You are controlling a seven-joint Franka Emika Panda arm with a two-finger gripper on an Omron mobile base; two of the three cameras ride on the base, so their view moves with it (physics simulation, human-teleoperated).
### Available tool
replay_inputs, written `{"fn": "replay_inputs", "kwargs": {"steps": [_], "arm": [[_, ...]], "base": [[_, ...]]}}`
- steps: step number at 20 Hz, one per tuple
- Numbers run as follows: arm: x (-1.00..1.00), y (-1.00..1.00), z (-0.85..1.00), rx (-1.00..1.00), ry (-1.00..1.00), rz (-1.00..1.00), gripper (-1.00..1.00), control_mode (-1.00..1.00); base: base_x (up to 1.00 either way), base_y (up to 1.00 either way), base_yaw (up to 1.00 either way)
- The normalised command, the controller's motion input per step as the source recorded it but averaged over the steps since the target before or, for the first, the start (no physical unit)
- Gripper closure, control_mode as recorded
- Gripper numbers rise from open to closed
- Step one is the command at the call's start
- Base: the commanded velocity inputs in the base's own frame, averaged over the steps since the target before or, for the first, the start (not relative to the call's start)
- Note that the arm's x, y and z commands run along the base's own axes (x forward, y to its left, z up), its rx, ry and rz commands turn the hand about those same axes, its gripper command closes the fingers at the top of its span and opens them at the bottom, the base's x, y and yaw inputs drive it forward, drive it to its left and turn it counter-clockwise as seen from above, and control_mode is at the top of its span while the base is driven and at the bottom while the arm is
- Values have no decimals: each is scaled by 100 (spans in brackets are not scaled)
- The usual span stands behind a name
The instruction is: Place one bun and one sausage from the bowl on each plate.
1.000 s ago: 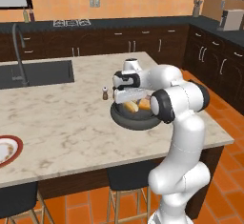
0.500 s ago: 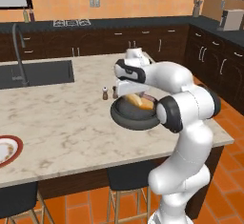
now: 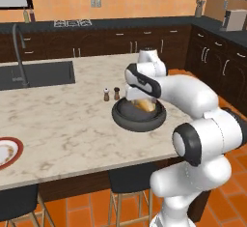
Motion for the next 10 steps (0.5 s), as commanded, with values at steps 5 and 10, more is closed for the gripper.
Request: {"fn": "replay_inputs", "kwargs": {"steps": [5, 10], "arm": [[-70, -18, 63, 1, -1, -19, 100, -100], [-100, -20, 28, 4, -2, -14, 100, -100]], "base": [[0, 0, 0], [0, 0, 0]]}}
